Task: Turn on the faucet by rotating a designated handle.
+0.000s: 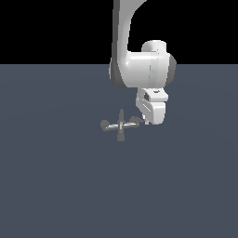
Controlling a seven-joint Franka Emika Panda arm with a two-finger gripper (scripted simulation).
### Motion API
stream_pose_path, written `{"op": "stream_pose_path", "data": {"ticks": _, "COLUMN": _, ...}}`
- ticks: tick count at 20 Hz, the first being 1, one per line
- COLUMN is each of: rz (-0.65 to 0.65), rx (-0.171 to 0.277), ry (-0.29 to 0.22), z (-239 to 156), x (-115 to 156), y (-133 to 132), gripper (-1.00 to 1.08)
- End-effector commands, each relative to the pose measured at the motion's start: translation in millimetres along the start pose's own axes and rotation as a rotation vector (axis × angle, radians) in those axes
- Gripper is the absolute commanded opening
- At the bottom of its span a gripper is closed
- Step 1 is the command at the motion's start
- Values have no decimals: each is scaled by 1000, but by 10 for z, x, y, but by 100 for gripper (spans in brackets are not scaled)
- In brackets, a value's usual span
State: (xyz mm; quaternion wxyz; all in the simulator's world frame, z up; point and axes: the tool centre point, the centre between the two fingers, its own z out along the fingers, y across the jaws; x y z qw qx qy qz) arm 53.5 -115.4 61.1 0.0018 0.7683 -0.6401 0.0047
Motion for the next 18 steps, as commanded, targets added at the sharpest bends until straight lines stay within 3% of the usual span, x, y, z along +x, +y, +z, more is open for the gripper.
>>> {"op": "stream_pose_path", "data": {"ticks": 1, "rz": -9, "rx": -1, "ry": -4, "z": 1, "x": -164, "y": -15, "gripper": -100}}
{"op": "stream_pose_path", "data": {"ticks": 6, "rz": -20, "rx": -3, "ry": -9, "z": -2, "x": -456, "y": -35, "gripper": -100}}
{"op": "stream_pose_path", "data": {"ticks": 7, "rz": 29, "rx": -4, "ry": 9, "z": -2, "x": -71, "y": 57, "gripper": -100}}
{"op": "stream_pose_path", "data": {"ticks": 18, "rz": -22, "rx": -3, "ry": -9, "z": -3, "x": -715, "y": -329, "gripper": -100}}
